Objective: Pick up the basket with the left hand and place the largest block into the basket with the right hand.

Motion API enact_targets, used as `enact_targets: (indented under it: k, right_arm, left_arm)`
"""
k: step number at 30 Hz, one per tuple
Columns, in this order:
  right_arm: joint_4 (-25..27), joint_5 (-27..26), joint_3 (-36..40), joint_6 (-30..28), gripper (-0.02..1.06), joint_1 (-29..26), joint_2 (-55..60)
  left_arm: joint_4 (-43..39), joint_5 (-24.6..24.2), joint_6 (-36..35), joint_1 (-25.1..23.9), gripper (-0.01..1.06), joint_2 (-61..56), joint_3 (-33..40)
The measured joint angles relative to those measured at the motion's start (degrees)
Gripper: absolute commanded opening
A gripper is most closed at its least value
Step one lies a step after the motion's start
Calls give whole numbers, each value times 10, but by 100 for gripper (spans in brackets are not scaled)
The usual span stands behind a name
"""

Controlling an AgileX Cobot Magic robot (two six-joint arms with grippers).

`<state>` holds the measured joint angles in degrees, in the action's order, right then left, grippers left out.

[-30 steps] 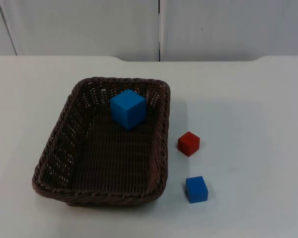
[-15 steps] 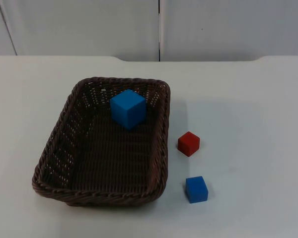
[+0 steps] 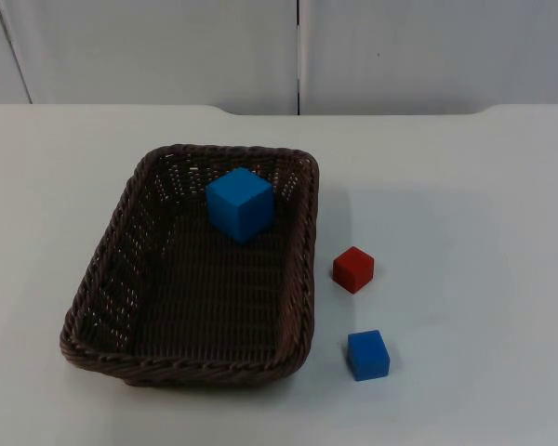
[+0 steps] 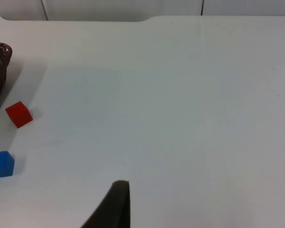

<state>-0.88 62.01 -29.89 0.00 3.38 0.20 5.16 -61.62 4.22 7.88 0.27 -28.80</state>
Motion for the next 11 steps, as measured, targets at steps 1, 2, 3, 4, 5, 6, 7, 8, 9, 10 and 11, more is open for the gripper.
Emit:
enact_targets:
  k: [1,2,3,4,5,6,7,8,9,10,11]
  right_arm:
    - [0,0,0,0,105,0,0]
    - [0,0,0,0,105,0,0]
    - [0,0,0,0,105,0,0]
    - [0,0,0,0,105,0,0]
    - [0,0,0,0,105,0,0]
    - [0,0,0,0,105,0,0]
    - [0,0,0,0,105,0,0]
    - [0,0,0,0,105,0,0]
    - [0,0,0,0,105,0,0]
    - [0,0,0,0,105,0,0]
    - [0,0,0,0,105,0,0]
  left_arm:
    - [0,0,0,0,105,0,0]
    - [0,0,0,0,105,0,0]
    - [0,0,0,0,105,0,0]
    - [0,0,0,0,105,0,0]
    - [0,0,0,0,105,0,0]
    - [0,0,0,0,105,0,0]
    - [0,0,0,0,105,0,0]
    - [0,0,0,-3,105,0,0]
    - [0,0,0,-8,105,0,0]
    - [0,0,0,-8,105,0,0]
    - [0,0,0,-15,105,0,0]
